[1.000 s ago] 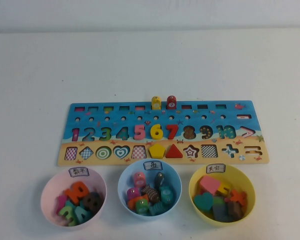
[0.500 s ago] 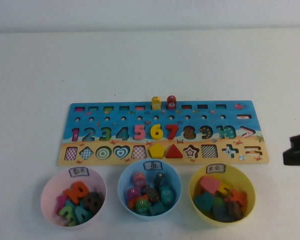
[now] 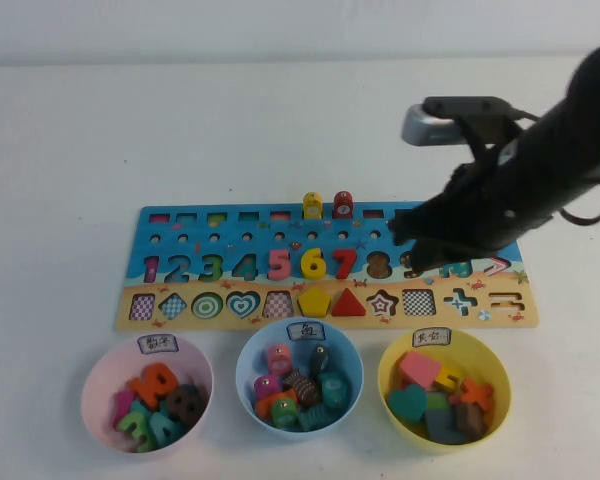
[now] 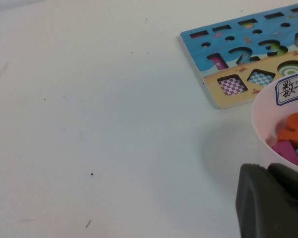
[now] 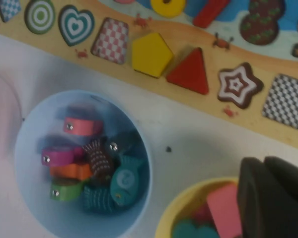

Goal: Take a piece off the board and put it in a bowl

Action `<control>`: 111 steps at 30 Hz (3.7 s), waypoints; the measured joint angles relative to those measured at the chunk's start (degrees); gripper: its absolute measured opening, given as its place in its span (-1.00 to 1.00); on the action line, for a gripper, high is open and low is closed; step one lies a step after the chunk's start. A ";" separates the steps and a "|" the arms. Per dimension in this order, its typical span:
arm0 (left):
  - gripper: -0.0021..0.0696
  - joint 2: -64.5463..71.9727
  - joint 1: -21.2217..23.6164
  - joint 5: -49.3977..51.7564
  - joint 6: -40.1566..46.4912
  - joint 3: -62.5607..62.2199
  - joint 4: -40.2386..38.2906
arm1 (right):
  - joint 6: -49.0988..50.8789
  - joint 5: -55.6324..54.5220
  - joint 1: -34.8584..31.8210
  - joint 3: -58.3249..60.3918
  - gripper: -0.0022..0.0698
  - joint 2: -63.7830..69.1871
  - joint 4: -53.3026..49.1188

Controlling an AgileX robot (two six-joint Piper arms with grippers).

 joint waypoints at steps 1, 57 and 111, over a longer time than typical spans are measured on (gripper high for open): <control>-0.95 0.00 0.00 0.00 0.00 0.00 0.00 | 0.23 0.22 0.89 -1.65 -0.98 1.50 -0.53; -0.95 0.00 0.00 0.00 0.00 0.00 0.04 | 21.40 5.80 3.29 -52.60 0.01 42.01 -18.11; -0.95 0.00 0.00 0.00 -0.08 0.00 0.04 | 15.83 10.48 3.02 -59.61 -0.37 45.02 -19.39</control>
